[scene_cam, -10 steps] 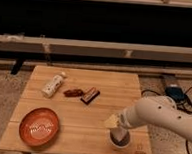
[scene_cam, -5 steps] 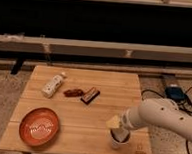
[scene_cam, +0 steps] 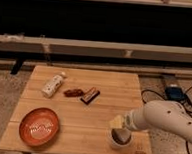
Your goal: Place the white sponge in the ceramic cup
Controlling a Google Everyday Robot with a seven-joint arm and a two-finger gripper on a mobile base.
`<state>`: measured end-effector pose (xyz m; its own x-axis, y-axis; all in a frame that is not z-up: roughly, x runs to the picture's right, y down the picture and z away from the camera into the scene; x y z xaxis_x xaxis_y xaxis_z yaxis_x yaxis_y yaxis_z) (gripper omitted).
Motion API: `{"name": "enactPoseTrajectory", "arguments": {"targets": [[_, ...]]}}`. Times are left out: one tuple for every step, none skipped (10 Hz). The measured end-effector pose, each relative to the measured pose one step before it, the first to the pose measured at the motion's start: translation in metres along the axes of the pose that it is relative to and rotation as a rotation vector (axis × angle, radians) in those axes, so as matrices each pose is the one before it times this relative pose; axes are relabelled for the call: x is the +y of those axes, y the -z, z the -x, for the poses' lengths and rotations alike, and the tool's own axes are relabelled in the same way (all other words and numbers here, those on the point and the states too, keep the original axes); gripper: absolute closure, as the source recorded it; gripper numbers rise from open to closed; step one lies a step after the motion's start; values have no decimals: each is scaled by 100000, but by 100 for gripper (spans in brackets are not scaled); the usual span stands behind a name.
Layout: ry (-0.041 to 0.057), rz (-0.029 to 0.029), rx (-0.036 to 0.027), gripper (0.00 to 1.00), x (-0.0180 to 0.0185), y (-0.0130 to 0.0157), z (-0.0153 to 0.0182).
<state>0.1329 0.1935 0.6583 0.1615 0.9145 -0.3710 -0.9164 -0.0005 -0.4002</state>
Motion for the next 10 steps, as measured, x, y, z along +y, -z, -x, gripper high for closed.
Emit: {"name": "enactPoseTrajectory", "arguments": {"targets": [[589,294,-807,20,163,330,88],[510,346,-528,20,155,190,101],[336,410,-379,20,141,98,90],[209,356,-484,20,96,100,106],[26,354,-669,20,90,60,147],[-171,55,-941,20,-38,30,207],[-305,-272,-922,20,-82,92,328],[-1085,-1045,-494,20,-314,90,529],[227,86,53,20,145,-59,121],[-183,-178,-55,20,-113,60,-45]]}}
